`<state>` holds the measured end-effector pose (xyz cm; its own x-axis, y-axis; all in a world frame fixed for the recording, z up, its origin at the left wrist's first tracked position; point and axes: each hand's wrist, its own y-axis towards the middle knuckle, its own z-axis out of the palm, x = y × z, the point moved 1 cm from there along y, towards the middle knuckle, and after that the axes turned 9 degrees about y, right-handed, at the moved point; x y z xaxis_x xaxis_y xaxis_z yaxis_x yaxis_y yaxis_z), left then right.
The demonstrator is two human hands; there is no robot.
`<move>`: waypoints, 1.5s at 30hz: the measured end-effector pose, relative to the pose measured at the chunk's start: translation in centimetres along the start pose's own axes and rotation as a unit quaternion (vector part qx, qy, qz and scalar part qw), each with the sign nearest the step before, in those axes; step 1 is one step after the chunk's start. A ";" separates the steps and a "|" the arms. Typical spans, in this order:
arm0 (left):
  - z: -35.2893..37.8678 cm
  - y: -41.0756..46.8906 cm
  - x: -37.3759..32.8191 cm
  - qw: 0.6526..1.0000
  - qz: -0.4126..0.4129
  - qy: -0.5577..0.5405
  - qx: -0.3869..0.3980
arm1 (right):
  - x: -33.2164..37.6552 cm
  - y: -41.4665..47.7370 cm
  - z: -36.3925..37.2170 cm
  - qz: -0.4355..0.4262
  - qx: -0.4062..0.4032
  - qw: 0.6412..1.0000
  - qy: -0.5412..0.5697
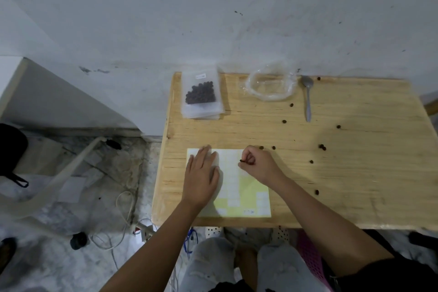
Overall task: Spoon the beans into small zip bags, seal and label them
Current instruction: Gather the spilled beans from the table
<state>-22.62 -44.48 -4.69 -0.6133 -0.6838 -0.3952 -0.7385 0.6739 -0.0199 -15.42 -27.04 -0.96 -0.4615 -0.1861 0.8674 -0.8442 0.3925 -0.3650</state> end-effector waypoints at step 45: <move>2.5 -0.5 -4.6 0.996 0.040 0.074 0.022 | -2.7 -3.7 -3.0 0.024 0.049 0.988 -0.143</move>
<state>-18.70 -40.93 -5.16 -0.7069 -0.6588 -0.2575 -0.6743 0.7376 -0.0360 -10.22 -25.24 -0.97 -0.5478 -0.4216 0.7227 -0.8355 0.3210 -0.4460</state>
